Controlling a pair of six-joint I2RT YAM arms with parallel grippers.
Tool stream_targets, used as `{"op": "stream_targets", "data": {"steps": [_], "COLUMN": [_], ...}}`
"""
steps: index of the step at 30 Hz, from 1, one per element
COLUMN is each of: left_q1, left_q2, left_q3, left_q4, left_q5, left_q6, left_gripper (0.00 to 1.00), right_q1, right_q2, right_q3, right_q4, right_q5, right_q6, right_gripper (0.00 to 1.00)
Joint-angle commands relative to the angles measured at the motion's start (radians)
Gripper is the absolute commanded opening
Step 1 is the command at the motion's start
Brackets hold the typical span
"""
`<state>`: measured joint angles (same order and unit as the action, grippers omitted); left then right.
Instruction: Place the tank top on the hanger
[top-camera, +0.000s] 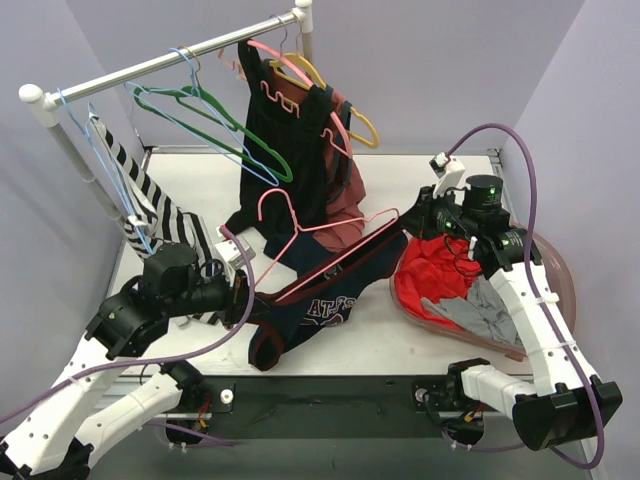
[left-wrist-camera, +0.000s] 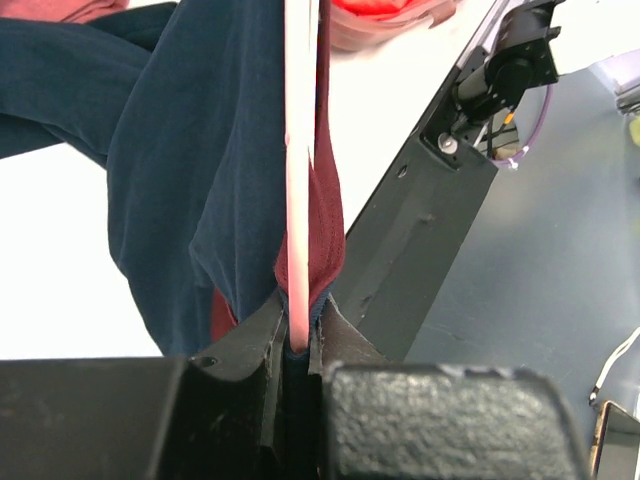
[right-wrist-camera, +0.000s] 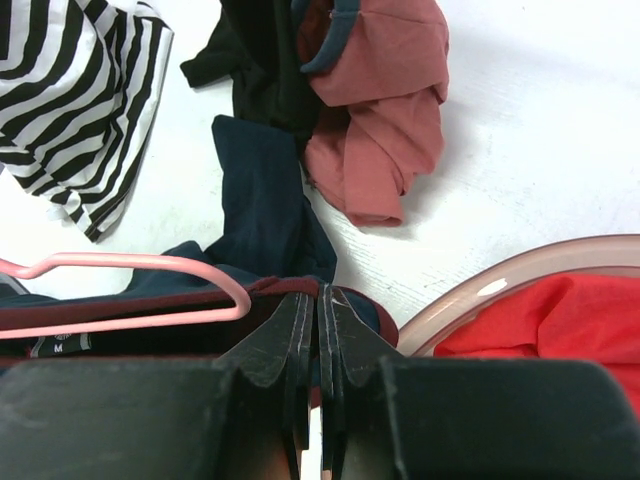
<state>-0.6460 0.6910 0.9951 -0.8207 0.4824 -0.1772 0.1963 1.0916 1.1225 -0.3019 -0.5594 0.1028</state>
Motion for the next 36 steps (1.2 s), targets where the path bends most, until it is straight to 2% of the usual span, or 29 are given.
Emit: {"op": "stream_targets", "data": {"steps": [1, 20, 27, 30, 35, 36], "left_q1": [0.005, 0.005, 0.005, 0.005, 0.005, 0.005], "left_q2": [0.007, 0.067, 0.117, 0.148, 0.182, 0.185], "left_q3": [0.057, 0.057, 0.062, 0.077, 0.108, 0.117], "left_q4": [-0.112, -0.213, -0.205, -0.192, -0.144, -0.137], "left_q5": [0.010, -0.011, -0.010, -0.005, 0.007, 0.012], "left_q6": [0.058, 0.134, 0.136, 0.140, 0.140, 0.142], "left_gripper": [0.00, 0.00, 0.00, 0.00, 0.00, 0.00], "right_q1": [-0.041, -0.107, -0.100, -0.054, 0.119, 0.138], "right_q2": [-0.009, -0.004, -0.028, -0.044, -0.064, -0.070], "right_q3": [0.046, 0.126, 0.140, 0.149, 0.160, 0.158], "right_q4": [0.032, 0.012, -0.009, -0.032, -0.098, -0.108], "right_q5": [0.076, 0.095, -0.033, -0.115, -0.212, -0.241], "right_q6": [-0.035, -0.045, -0.084, -0.132, -0.198, -0.212], "right_gripper": [0.00, 0.00, 0.00, 0.00, 0.00, 0.07]}}
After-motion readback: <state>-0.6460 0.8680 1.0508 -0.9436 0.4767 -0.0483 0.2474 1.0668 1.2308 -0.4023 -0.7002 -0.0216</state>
